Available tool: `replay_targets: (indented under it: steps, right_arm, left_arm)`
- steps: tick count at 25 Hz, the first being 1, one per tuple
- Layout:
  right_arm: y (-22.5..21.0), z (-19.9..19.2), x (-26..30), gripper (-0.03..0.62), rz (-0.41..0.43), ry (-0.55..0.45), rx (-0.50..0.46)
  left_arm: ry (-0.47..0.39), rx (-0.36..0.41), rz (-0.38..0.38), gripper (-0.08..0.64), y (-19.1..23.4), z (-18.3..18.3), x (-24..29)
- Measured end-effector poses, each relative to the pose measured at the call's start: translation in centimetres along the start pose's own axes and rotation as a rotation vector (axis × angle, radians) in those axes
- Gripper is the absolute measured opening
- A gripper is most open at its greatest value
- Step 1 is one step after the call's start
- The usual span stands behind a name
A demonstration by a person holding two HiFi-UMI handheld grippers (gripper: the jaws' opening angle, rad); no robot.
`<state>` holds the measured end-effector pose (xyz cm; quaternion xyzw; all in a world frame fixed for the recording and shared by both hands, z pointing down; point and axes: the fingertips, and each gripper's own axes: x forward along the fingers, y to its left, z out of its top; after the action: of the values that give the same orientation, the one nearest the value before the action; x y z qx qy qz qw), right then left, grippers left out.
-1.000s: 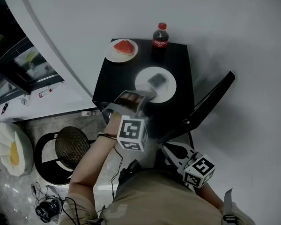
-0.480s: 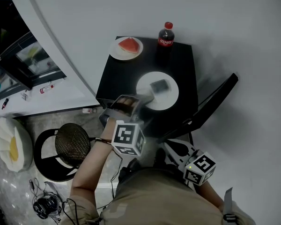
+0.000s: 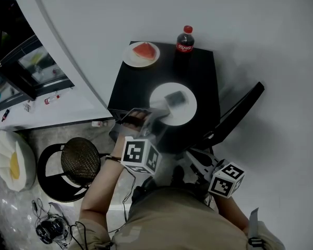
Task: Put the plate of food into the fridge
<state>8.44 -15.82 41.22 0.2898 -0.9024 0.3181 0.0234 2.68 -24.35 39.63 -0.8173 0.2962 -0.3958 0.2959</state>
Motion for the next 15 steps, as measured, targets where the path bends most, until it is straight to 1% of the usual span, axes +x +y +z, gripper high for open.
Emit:
replay_targets:
  steps: [2,9,15]
  right_arm:
    - [-0.1,0.4,-0.1,0.021,0.001,-0.015,0.022]
    - [-0.3,1.4,0.0,0.021,-0.006,-0.042,0.051]
    - [-0.3,2.8,0.8,0.023,0.013,-0.084,0.158]
  left_arm:
    - [0.001,0.005,0.003,0.089,-0.1,0.0,-0.1]
    - [-0.008,-0.005,0.004,0.087,-0.3,0.0,-0.6]
    - [-0.025,-0.020,0.002,0.087,-0.6,0.1,-1.4]
